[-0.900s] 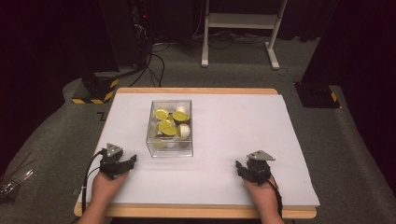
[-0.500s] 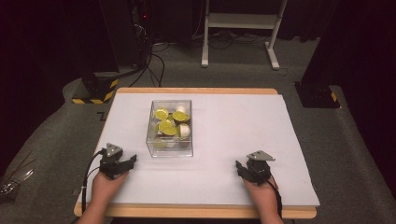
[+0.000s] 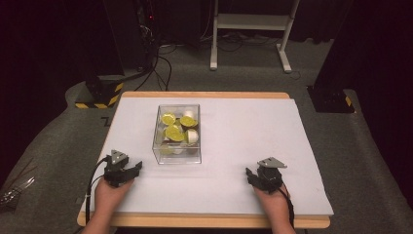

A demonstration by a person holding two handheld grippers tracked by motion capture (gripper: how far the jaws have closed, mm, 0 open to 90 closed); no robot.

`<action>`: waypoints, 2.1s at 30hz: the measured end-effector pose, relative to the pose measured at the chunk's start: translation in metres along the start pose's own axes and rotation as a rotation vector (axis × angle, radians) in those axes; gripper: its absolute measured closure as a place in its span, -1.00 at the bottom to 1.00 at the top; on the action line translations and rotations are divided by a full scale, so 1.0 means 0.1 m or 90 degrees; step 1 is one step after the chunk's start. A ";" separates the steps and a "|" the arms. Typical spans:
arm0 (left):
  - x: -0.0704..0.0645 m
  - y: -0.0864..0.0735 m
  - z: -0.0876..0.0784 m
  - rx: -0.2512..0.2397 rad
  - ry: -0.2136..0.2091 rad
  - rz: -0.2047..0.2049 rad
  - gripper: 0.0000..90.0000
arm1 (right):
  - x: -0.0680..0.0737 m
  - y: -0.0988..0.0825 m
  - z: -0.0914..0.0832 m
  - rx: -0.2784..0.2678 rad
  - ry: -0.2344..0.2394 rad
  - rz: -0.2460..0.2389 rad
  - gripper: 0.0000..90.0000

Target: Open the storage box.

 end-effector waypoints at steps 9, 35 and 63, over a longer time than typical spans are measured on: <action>0.02 0.03 -0.13 -0.047 -0.045 -0.012 -0.03 | 0.00 0.00 0.00 0.000 -0.001 -0.002 -0.08; -0.29 0.19 -0.48 -0.146 -0.186 0.040 0.03 | 0.00 0.00 0.00 0.000 -0.001 -0.002 -0.08; -0.80 0.36 -0.29 -0.157 -0.237 0.052 0.10 | 0.00 0.00 0.00 0.001 0.000 0.000 -0.08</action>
Point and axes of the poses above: each handheld gripper's, and its own axes: z roughly forward along the jaws, y roughly out of its top, x roughly to its left, the point moved 1 cm from there along z, roughly forward along the jaws
